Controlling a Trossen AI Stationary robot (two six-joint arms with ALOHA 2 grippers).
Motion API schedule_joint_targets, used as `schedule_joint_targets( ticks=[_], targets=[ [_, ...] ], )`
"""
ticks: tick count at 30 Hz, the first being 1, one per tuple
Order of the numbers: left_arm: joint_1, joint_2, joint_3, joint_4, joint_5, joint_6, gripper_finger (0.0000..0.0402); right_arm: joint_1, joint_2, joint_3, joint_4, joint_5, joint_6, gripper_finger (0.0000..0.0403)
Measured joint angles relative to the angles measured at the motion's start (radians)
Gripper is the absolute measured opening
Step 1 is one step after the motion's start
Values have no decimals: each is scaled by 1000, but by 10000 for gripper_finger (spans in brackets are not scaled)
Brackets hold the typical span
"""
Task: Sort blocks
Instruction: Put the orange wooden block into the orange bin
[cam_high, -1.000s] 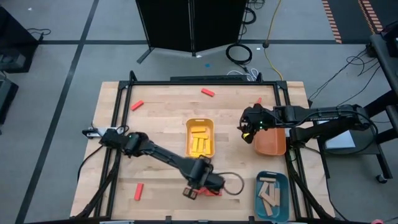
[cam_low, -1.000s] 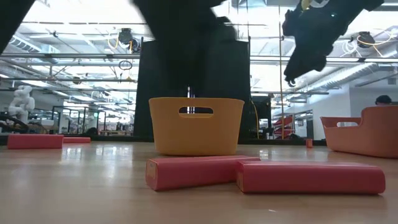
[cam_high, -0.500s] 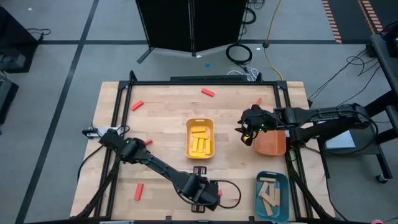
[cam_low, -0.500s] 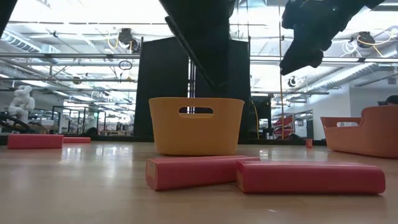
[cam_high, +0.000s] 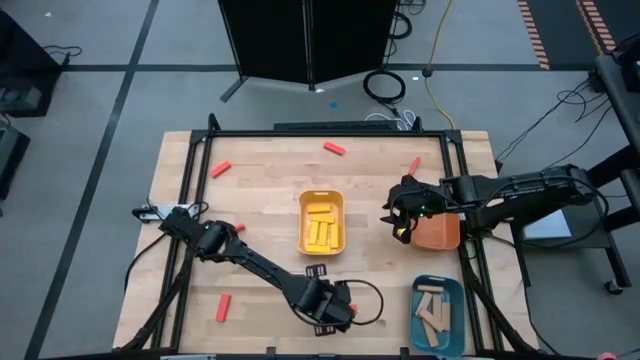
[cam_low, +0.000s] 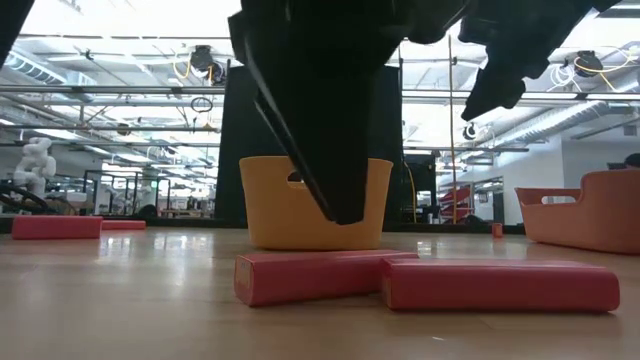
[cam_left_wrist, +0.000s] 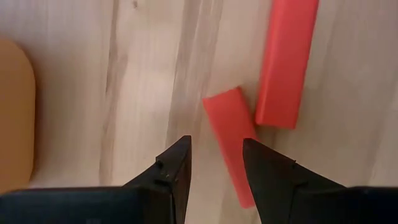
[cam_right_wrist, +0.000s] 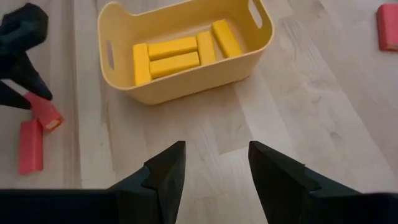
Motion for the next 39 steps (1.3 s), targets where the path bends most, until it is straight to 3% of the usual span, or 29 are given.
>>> schedule_joint_targets(
  ticks=[7, 17, 24, 29, 33, 36, 39],
  targets=[
    [-3, 0, -1, 20, -3, -25, 149, 0, 0, 0, -10, -2, -51, 169],
    [-13, 0, -1, 68, 10, 34, 233, 0, 0, 0, -14, -2, -111, 169],
    [-7, 0, -1, 37, 34, 49, 235, 0, 0, 0, -14, -2, -106, 169],
    [-3, -3, 0, -92, 62, -23, 235, 0, 0, 0, -30, -1, -111, 169],
    [-12, -4, 0, -101, 58, -45, 235, 0, 0, 0, -34, 2, -131, 169],
    [-17, -4, 0, -128, 32, -44, 235, 0, 0, 0, -34, 3, -143, 169],
    [-29, -7, 0, -130, -70, -40, 235, 0, 0, 0, -30, 3, -152, 169]
  ],
)
